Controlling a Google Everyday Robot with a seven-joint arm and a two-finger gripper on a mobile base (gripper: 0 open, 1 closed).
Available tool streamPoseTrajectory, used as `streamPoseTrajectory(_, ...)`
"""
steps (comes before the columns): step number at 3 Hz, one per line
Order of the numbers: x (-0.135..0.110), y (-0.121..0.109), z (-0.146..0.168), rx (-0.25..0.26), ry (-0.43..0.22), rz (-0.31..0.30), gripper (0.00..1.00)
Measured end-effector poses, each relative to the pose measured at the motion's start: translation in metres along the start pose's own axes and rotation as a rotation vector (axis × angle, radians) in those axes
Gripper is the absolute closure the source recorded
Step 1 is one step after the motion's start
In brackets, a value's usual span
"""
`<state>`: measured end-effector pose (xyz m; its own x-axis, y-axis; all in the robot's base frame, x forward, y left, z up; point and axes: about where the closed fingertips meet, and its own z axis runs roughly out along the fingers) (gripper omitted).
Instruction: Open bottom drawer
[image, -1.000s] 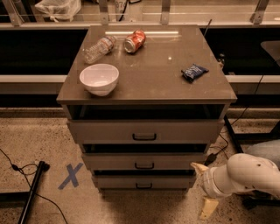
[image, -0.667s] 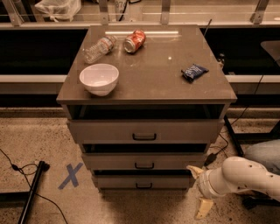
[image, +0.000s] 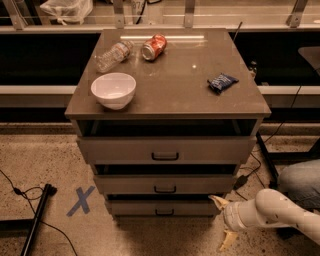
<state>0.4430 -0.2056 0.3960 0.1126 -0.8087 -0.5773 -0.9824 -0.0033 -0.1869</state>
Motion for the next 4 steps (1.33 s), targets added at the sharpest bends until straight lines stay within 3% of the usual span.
streamPoseTrajectory(2,0.004,0.0,0.018,-0.009,-0.018,-0.008,0.0)
streamPoseTrajectory(4,0.027,-0.004,0.091,-0.034,-0.043,-0.013,0.0)
